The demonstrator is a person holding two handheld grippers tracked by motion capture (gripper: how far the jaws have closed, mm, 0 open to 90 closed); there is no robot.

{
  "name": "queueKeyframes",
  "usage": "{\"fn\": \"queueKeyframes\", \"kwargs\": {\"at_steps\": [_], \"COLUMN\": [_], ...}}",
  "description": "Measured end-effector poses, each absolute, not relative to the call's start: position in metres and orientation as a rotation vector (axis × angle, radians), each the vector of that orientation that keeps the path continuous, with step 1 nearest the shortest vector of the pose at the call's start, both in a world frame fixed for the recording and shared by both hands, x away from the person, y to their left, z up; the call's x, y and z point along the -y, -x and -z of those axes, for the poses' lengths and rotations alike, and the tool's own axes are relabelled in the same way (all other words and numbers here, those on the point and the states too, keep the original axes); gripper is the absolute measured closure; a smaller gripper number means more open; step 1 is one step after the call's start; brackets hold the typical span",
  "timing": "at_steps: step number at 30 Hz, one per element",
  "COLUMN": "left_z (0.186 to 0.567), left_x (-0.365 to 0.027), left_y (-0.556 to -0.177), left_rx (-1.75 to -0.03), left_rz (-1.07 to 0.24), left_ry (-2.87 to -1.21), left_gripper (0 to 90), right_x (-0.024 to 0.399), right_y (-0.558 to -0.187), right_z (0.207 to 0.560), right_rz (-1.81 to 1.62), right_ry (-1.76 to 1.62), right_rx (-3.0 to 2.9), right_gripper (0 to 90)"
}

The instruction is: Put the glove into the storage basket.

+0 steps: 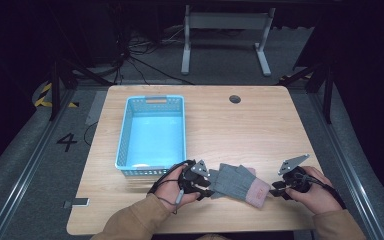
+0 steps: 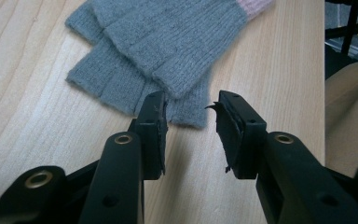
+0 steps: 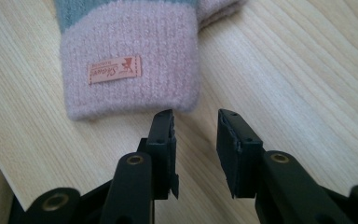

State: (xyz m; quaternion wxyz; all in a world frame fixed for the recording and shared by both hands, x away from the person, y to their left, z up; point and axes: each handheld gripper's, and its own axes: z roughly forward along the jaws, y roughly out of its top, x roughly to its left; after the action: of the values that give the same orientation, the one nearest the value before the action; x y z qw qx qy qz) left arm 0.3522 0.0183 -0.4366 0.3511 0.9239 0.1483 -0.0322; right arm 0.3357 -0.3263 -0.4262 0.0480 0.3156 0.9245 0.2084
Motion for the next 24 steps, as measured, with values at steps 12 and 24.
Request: {"fn": "queueKeyframes", "kwargs": {"at_steps": [12, 24], "left_z": [0.443, 0.446], "left_x": [-0.005, 0.004], "left_y": [-0.356, -0.361], "left_rx": [-0.411, -0.472], "left_rz": [0.134, 0.168], "left_ry": [-2.435, -2.483], "left_gripper": [67.8, 70.7], "right_x": [0.322, 0.320], "right_y": [-0.337, -0.338], "right_z": [0.430, 0.432], "right_rz": [-0.627, -0.616], "right_ry": [-0.963, -0.957], "right_rx": [-2.831, -2.840], "right_gripper": [66.0, 66.8]}}
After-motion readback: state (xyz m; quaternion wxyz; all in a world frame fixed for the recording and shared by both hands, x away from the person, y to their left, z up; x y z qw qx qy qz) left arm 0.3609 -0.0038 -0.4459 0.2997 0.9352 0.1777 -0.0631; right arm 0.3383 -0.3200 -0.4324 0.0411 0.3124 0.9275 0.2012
